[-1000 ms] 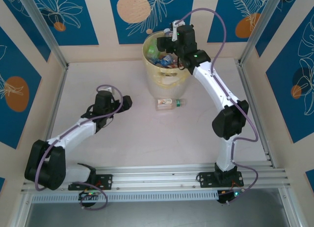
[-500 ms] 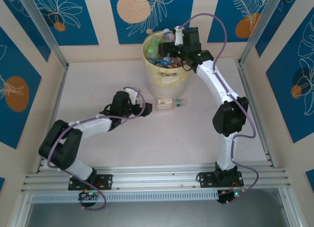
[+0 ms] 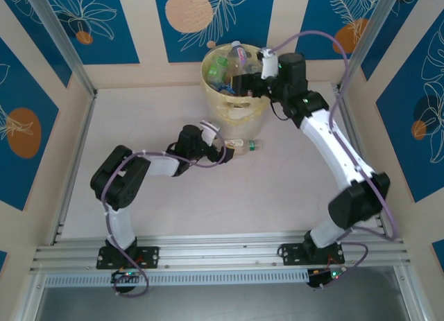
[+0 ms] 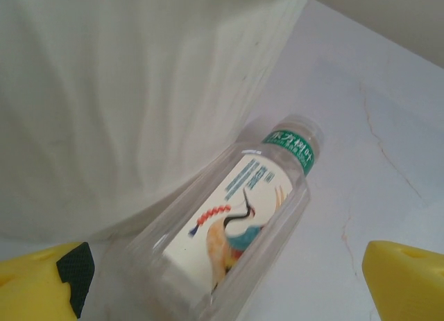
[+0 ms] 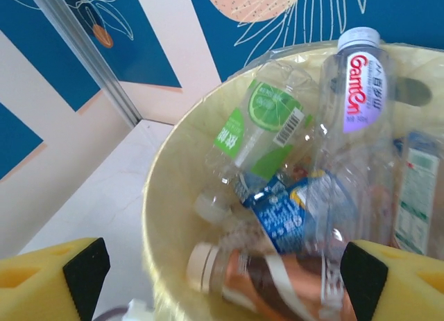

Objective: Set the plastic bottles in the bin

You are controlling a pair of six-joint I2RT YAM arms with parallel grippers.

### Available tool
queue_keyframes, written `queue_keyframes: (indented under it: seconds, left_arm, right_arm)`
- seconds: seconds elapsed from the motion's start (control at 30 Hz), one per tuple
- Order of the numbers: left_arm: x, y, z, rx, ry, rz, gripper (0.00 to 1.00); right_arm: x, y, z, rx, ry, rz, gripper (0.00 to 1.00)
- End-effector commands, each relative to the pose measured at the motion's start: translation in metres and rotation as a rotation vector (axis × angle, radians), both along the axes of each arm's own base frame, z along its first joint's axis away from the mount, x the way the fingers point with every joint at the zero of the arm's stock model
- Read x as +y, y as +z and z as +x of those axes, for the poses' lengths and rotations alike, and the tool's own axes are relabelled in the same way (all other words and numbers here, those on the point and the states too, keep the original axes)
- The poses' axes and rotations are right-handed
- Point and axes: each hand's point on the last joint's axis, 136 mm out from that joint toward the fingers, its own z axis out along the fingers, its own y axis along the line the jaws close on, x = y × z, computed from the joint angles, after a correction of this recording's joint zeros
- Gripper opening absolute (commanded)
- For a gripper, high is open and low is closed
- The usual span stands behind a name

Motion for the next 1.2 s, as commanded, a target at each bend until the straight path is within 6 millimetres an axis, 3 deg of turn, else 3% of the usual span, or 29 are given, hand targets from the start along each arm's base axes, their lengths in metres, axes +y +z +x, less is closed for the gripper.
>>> queue_keyframes:
  seconds: [0.0, 0.17, 0.3, 0.4, 0.5, 0.67, 0.83, 1.0, 1.17]
  left_arm:
    - [-0.023, 0.012, 0.003, -0.059, -0.087, -0.046, 1.00]
    - [-0.049, 0.008, -0.021, -0.034, -0.207, -0.034, 1.00]
    - [-0.059, -0.019, -0.050, 0.031, -0.247, 0.085, 0.99]
    - [-0.056, -0.042, -0.063, 0.023, -0.209, 0.231, 0.97]
    - [-0.051, -0.059, -0.057, -0.008, -0.128, 0.376, 0.96]
    - [-0.064, -0.058, -0.040, -0.083, -0.042, 0.494, 0.94]
    - [-0.081, -0.041, -0.045, -0.007, -0.019, 0.332, 0.98]
    - [-0.080, -0.031, -0.056, 0.037, -0.008, 0.227, 0.99]
    - [-0.062, -0.034, -0.058, 0.029, 0.048, 0.237, 1.00]
  right_arm:
    - [-0.019, 0.001, -0.019, -0.070, -0.057, -0.005, 0.90]
    - [-0.065, -0.048, -0.049, 0.022, -0.230, -0.042, 0.95]
    - [-0.100, -0.092, -0.072, 0.158, -0.351, -0.056, 0.96]
    - [-0.120, -0.108, -0.083, 0.192, -0.431, -0.050, 0.96]
    - [-0.133, -0.118, -0.085, 0.204, -0.487, -0.026, 0.96]
    - [-0.139, -0.124, -0.083, 0.209, -0.515, 0.005, 0.96]
    - [-0.143, -0.140, -0.083, 0.229, -0.521, -0.007, 0.96]
    - [-0.152, -0.193, -0.076, 0.359, -0.488, -0.045, 0.96]
    - [-0.129, -0.240, -0.069, 0.566, -0.325, -0.088, 0.96]
